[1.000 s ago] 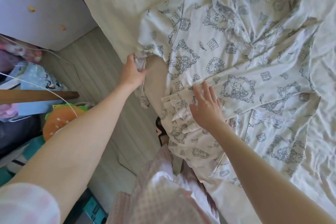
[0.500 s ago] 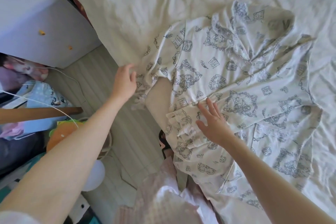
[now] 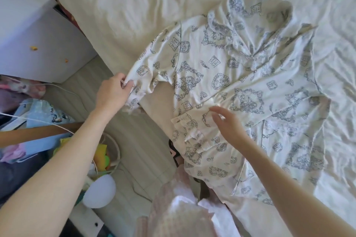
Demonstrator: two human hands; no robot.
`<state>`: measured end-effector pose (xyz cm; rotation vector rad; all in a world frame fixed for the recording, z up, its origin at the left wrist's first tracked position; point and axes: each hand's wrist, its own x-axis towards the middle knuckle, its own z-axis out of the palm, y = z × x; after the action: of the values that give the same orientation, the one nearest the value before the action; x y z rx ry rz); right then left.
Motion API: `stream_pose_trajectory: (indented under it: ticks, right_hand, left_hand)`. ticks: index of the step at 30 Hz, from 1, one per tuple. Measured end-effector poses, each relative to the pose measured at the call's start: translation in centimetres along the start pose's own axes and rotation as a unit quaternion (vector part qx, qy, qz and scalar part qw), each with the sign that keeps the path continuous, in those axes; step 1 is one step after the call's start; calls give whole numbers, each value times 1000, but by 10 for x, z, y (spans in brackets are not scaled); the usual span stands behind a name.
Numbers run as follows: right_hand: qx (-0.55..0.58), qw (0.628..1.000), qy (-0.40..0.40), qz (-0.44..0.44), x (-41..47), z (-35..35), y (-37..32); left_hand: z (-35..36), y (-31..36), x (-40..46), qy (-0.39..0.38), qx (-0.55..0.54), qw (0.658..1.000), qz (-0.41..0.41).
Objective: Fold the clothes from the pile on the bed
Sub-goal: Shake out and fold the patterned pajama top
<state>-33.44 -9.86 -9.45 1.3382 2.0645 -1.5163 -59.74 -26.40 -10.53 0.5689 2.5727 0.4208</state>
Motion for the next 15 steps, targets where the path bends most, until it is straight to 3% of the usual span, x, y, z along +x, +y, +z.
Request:
stream_pose_trajectory:
  ticks: [3, 5, 8, 11, 13, 15]
  right_hand:
    - [121, 991, -2, 54, -22, -9, 4]
    - [290, 950, -14, 116, -36, -13, 10]
    - [467, 867, 55, 168, -59, -31, 34]
    - [503, 821, 149, 226, -73, -44, 65]
    - [467, 833, 160, 251, -81, -49, 84]
    - [435, 851, 150, 253, -87, -50, 97]
  left_hand:
    - [-23, 51, -37, 65, 54, 994, 63]
    - [-22, 99, -66, 44, 32, 989, 135]
    - [12, 173, -115, -133, -47, 956, 256]
    - [54, 214, -150, -294, -8, 901, 318]
    - [74, 215, -158, -280, 17, 908, 312]
    - [76, 199, -153, -170, 32, 938, 300]
